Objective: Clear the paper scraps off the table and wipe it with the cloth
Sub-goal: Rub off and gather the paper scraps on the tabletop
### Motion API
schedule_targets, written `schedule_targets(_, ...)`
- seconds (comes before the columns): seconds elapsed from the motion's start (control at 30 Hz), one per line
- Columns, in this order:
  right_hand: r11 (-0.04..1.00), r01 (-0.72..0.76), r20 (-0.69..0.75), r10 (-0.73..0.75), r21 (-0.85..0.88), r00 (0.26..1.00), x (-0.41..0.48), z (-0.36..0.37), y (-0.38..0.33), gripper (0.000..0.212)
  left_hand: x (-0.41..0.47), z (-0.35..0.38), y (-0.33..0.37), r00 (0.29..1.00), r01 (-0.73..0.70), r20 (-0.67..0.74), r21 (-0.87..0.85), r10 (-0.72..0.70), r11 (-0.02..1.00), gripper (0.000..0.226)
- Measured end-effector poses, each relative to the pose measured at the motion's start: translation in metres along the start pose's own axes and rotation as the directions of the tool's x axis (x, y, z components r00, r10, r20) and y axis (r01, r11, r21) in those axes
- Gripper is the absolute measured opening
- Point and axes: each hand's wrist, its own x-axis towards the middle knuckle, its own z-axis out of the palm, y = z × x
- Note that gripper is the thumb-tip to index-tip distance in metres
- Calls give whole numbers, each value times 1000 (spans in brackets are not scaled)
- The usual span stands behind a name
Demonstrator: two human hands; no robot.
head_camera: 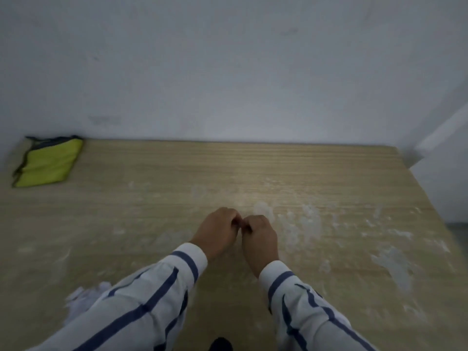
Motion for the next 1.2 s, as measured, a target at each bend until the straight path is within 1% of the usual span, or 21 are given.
schedule_targets(0.07,997,30,40,-33,64,999,-13,21,-32,22,-26,-24,-25,997,63,-47,-6,-63,998,15)
schedule_targets(0.13,994,76,92,-83,79,992,-28,43,-63,21,-52,-50,-52,991,114,-75,-3,-114,993,15)
schedule_targets(0.33,981,178,238,-192,79,952,-74,109,-143,20,-123,-115,-130,970,239,-54,35,-237,970,14)
schedule_targets(0.4,979,196,279,-203,55,939,-87,129,-161,21,-144,-129,-153,966,258,-40,35,-257,965,13)
schedule_targets(0.5,987,163,319,-159,14,934,-100,153,-181,22,-168,-140,-181,964,262,-38,14,-262,965,14)
schedule_targets(0.6,988,152,338,-130,-38,932,-113,171,-189,25,-183,-137,-201,969,246,-28,23,-245,969,16)
schedule_targets(0.7,990,133,321,-113,-42,940,-122,180,-188,16,-192,-130,-211,965,263,-10,25,-263,964,15)
schedule_targets(0.8,987,142,304,-113,-76,946,-126,185,-186,16,-201,-125,-216,954,299,34,-23,-298,954,16)
schedule_targets(0.9,983,150,303,-113,-102,946,-127,187,-188,17,-205,-122,-219,952,304,33,-32,-303,952,17)
schedule_targets(0.97,983,153,299,-116,-103,947,-128,187,-188,17,-208,-120,-222,957,291,25,-52,-290,955,17)
schedule_targets(1.07,986,149,284,-121,-79,951,-127,181,-187,19,-214,-120,-224,967,253,21,-83,-252,964,24)
schedule_targets(1.2,989,113,290,-81,-95,954,-129,178,-183,25,-218,-123,-226,978,210,30,-121,-208,970,33)
